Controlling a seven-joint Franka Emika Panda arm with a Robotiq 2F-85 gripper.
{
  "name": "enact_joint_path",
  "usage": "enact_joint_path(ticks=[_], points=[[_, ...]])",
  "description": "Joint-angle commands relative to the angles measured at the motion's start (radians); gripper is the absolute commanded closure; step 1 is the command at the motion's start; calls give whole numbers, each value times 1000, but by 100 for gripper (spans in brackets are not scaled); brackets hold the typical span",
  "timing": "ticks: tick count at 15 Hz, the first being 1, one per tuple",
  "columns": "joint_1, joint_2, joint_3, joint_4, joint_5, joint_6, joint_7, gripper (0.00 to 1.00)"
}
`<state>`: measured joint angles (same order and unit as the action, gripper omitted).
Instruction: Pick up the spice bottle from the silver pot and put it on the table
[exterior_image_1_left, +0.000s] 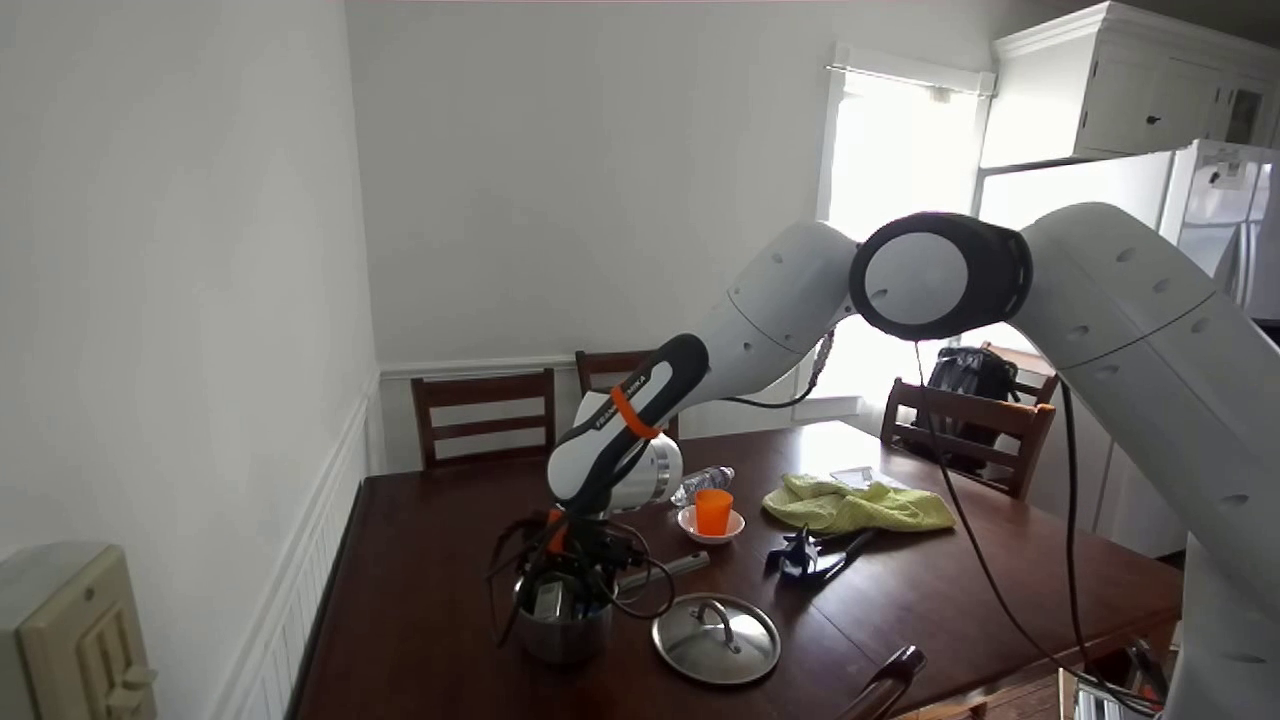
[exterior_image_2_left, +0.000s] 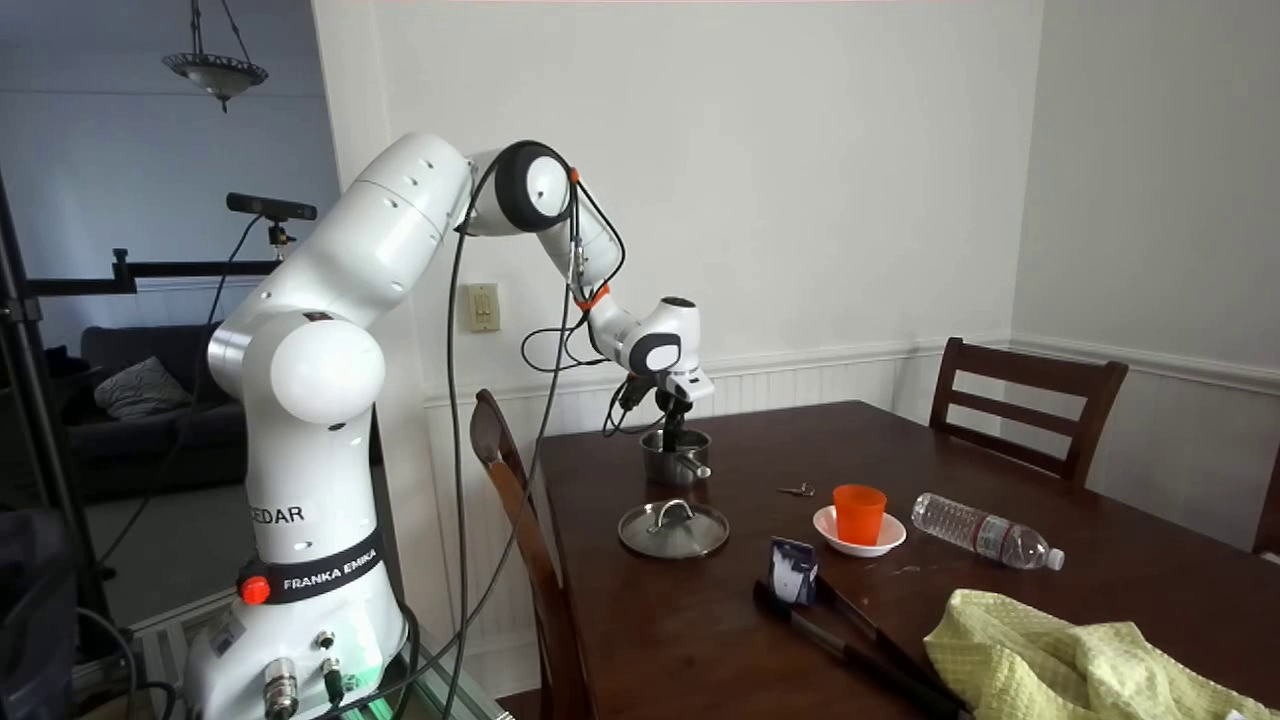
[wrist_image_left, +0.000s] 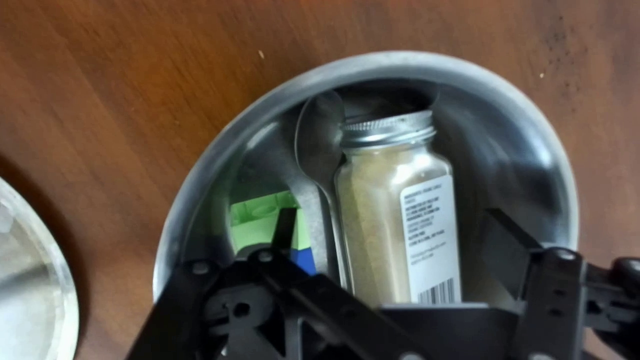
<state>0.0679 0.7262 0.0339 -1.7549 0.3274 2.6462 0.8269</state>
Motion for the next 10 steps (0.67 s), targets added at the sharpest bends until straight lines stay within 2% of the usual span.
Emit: enact_joint_path(ticks=[1,2,3,4,5,6,7,9,10], points=[[-1,52,6,47,35,37,-15,13],[4,58,0,54,30,28,-4,15],[13,63,-12,63,17,-9,9,13],[14,65,-10,66,17,-6,7,33],[23,69,-19,71,8,-11,16,31],[27,75,-23,74,6,-4,17,35],[30,82,-25,78,6,-3,19,56],[37,92,-33,88,2,-10,24,60],[40,93,-37,91,-1,-11,26,67]])
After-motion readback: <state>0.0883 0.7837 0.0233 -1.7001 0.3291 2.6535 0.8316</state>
